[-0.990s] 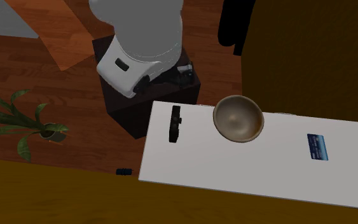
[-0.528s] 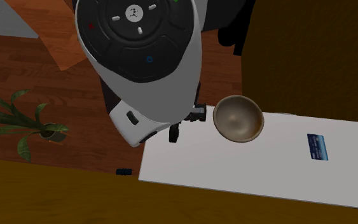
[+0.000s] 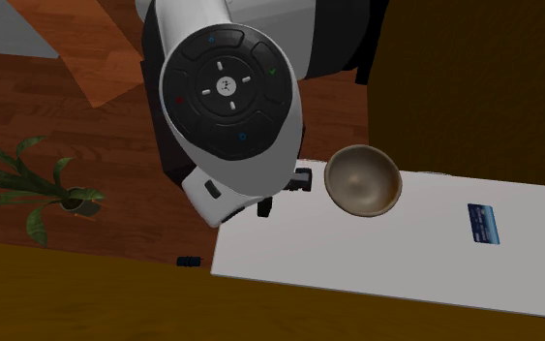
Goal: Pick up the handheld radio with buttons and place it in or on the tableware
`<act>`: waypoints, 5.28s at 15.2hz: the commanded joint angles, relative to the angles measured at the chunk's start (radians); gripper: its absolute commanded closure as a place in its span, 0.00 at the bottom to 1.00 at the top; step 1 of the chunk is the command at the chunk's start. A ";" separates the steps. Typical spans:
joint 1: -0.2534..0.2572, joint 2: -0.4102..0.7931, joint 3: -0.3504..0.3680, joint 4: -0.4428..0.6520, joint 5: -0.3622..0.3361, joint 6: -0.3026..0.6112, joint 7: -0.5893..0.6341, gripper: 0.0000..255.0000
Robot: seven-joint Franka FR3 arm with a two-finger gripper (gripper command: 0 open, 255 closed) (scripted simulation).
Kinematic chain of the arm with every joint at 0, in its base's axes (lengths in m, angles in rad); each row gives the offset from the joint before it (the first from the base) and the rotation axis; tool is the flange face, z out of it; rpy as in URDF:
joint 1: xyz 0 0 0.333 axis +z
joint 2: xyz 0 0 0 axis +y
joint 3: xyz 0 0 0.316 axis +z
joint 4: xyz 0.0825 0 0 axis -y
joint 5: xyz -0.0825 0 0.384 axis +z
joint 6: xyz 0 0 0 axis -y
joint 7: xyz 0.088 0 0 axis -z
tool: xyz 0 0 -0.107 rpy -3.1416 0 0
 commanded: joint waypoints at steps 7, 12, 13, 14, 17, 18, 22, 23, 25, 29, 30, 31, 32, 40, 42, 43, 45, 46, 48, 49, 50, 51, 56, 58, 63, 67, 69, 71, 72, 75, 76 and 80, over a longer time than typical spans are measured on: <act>0.001 -0.001 0.001 -0.006 0.000 0.005 0.000 1.00; 0.001 -0.001 0.001 -0.006 0.000 0.005 0.000 1.00; 0.001 -0.001 0.001 -0.006 0.000 0.005 0.001 1.00; 0.001 -0.001 0.001 -0.006 0.000 0.005 0.001 1.00; 0.000 -0.004 0.000 0.005 0.000 -0.008 0.001 1.00; 0.000 -0.006 0.000 0.015 0.000 -0.021 0.003 1.00; 0.000 -0.013 0.000 0.061 0.000 -0.074 0.007 1.00; 0.000 -0.014 -0.001 0.073 -0.001 -0.087 0.008 1.00; -0.001 -0.016 -0.001 0.098 -0.001 -0.113 0.010 1.00; -0.001 -0.017 -0.002 0.150 -0.001 -0.167 0.015 1.00; -0.001 -0.017 -0.002 0.164 -0.001 -0.180 0.016 1.00; -0.001 -0.016 -0.002 0.178 -0.001 -0.193 0.017 1.00; -0.001 -0.016 -0.002 0.193 -0.001 -0.207 0.018 1.00; -0.002 -0.003 -0.003 0.304 -0.002 -0.305 0.027 1.00; 0.021 0.015 0.021 0.338 0.005 -0.317 0.076 1.00; 0.032 0.026 0.033 0.358 0.008 -0.322 0.100 1.00; 0.056 0.051 0.056 0.401 0.012 -0.335 0.149 1.00; 0.067 0.066 0.068 0.425 0.014 -0.342 0.174 1.00; 0.092 0.098 0.090 0.477 0.015 -0.356 0.223 1.00; 0.105 0.116 0.101 0.506 0.015 -0.364 0.248 1.00; 0.118 0.136 0.112 0.537 0.014 -0.373 0.273 1.00; 0.132 0.157 0.122 0.570 0.012 -0.382 0.298 1.00; 0.212 0.289 0.170 0.777 -0.008 -0.444 0.426 1.00; 0.209 0.273 0.168 0.728 -0.005 -0.410 0.420 1.00; 0.204 0.244 0.166 0.619 0.000 -0.330 0.406 1.00; 0.201 0.228 0.165 0.543 0.003 -0.271 0.396 1.00; 0.200 0.222 0.165 0.508 0.004 -0.242 0.391 1.00; 0.199 0.218 0.164 0.475 0.005 -0.214 0.387 1.00; 0.199 0.216 0.164 0.459 0.005 -0.200 0.385 1.00; 0.198 0.212 0.164 0.413 0.006 -0.159 0.379 1.00; 0.198 0.211 0.163 0.399 0.006 -0.145 0.378 1.00; 0.198 0.210 0.163 0.379 0.007 -0.126 0.375 1.00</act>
